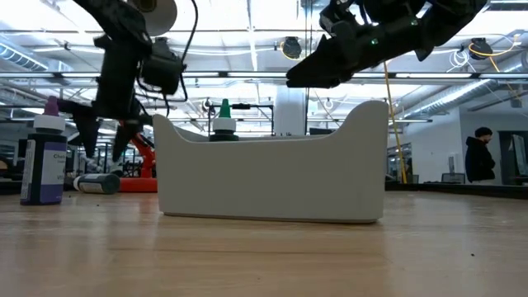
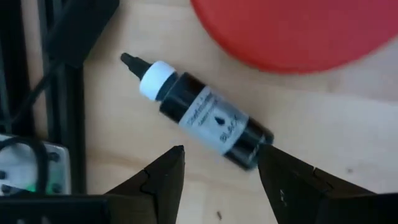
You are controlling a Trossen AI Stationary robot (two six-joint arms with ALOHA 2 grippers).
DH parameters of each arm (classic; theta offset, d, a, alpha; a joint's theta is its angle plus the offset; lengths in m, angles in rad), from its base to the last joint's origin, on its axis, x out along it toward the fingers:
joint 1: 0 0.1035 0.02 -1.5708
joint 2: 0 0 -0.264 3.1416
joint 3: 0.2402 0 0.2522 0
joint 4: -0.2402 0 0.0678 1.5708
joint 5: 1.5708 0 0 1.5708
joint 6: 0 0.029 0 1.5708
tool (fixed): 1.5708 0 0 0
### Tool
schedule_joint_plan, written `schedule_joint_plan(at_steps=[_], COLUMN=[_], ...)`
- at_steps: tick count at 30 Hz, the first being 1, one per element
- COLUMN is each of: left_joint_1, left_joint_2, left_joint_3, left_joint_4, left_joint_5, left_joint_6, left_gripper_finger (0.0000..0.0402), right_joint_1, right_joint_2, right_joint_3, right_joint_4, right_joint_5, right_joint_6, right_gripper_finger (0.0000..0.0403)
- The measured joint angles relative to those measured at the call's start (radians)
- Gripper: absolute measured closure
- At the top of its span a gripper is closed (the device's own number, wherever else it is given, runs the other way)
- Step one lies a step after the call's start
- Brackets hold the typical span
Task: Pick & Place food coloring
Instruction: Put the large black food coloring bottle into the gray bin
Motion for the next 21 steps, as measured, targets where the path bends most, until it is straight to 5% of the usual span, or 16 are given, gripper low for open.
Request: schedule_joint_plan(at_steps=[9, 21], left_joint_1=[0.056, 0.017], left_joint_2=[0.076, 0.093], left_joint_3=[0.002, -0.016], left_joint_4=[0.173, 0.072], left_joint_5=[0.057, 0.083], left_joint_6=[-0.054, -0.202], left_gripper_finger=[0.0197, 0.0197], right_joint_1=[0.0, 0.0], right_joint_2=[0.0, 0.0], right_joint_3=[0.0, -0.042], right_joint_4=[-0.051, -0.053], right_joint_5=[-0.022, -0.022], right_joint_6=[0.003, 0.003], right_gripper_finger=[0.0126, 0.0126])
